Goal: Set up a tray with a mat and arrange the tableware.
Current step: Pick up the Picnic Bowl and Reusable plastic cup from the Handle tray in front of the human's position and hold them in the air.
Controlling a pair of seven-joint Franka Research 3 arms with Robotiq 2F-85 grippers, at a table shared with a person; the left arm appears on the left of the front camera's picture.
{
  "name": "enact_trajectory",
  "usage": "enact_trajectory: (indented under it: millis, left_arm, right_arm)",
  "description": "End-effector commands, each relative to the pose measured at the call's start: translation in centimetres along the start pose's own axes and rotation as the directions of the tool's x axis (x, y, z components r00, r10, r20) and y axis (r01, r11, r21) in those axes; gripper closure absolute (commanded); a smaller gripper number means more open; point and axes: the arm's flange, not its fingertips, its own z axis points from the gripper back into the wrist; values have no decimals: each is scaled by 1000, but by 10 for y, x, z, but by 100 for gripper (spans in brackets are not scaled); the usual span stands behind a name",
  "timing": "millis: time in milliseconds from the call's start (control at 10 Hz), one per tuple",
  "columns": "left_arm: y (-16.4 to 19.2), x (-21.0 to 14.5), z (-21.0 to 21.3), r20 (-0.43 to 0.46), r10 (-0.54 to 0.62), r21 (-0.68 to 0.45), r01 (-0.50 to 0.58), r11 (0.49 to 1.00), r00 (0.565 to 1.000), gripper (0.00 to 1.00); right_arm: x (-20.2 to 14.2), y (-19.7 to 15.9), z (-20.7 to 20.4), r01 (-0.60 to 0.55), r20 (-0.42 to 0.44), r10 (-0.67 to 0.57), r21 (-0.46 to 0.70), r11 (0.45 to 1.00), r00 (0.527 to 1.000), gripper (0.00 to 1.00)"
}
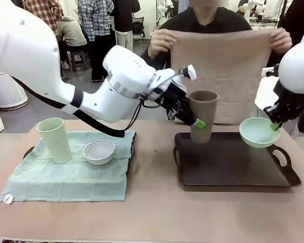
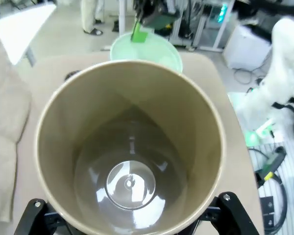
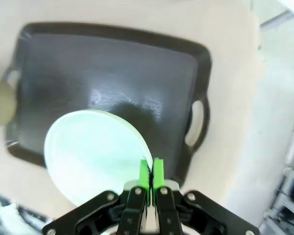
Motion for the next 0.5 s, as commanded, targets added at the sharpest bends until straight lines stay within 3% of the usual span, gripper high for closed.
enact_trajectory:
  millis: [0,400]
  left_arm:
    - [-23,12,35,23,6,14,-6,1000,1000,78]
    - [-13,26,37,23,-6,24,6,1000,1000,78]
  right_arm:
    - [-16,4,23,-39,30,38,42,998,999,99]
    - [-13,7,37,-22,35,21,2,1000,999,99]
